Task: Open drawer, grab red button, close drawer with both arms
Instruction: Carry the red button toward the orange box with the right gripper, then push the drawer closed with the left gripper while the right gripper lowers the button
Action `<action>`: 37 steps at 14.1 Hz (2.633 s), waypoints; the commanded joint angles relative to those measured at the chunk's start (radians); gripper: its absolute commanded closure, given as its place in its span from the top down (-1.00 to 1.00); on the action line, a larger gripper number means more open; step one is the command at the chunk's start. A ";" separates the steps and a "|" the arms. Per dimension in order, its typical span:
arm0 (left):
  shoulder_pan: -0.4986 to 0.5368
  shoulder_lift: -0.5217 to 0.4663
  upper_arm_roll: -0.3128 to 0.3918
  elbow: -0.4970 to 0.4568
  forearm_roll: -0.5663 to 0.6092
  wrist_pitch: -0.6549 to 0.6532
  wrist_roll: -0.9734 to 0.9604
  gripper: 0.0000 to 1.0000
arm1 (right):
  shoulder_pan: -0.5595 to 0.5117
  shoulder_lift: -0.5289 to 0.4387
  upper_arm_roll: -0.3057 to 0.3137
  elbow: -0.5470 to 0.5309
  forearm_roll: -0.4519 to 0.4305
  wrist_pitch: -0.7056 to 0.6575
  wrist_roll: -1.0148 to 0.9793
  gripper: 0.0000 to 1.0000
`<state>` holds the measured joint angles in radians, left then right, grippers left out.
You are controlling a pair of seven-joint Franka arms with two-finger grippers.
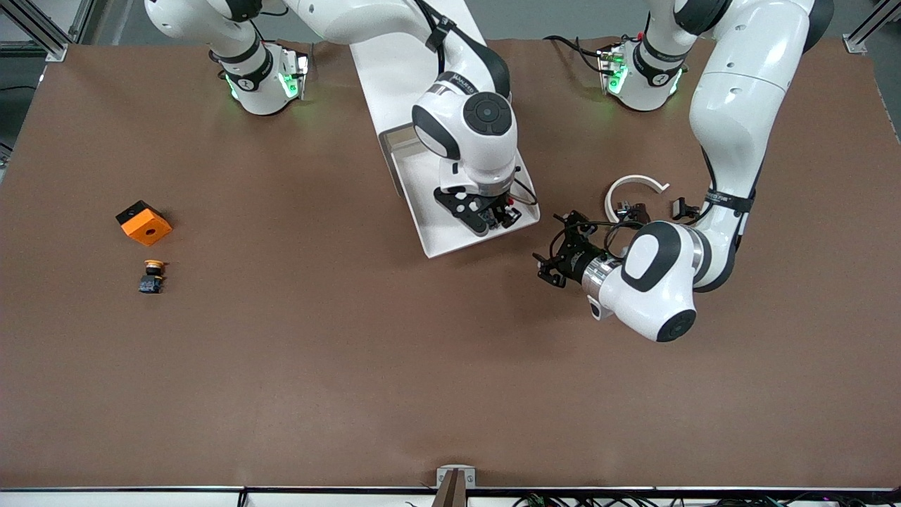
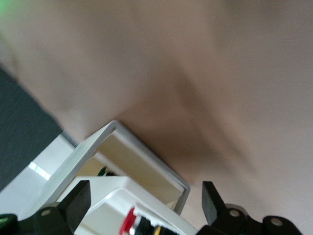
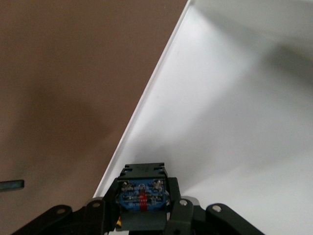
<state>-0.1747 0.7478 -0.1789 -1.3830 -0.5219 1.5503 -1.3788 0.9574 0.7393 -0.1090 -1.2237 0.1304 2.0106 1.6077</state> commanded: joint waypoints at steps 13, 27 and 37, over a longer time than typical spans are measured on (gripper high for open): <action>-0.081 -0.219 -0.030 -0.137 0.391 0.487 0.513 1.00 | -0.503 -0.363 0.014 -0.191 0.060 -0.314 -0.865 -1.00; -0.296 -0.160 -0.030 -0.202 0.528 0.539 0.498 1.00 | -0.909 -0.422 0.011 -0.847 -0.028 0.414 -1.690 -1.00; -0.396 -0.168 -0.065 -0.234 0.513 0.467 0.331 1.00 | -1.042 -0.245 0.012 -0.839 -0.025 0.585 -1.852 -1.00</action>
<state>-0.5627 0.6049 -0.2132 -1.5772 -0.0112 2.0556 -1.0106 -0.0690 0.4897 -0.1142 -2.0717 0.1118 2.5934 -0.2315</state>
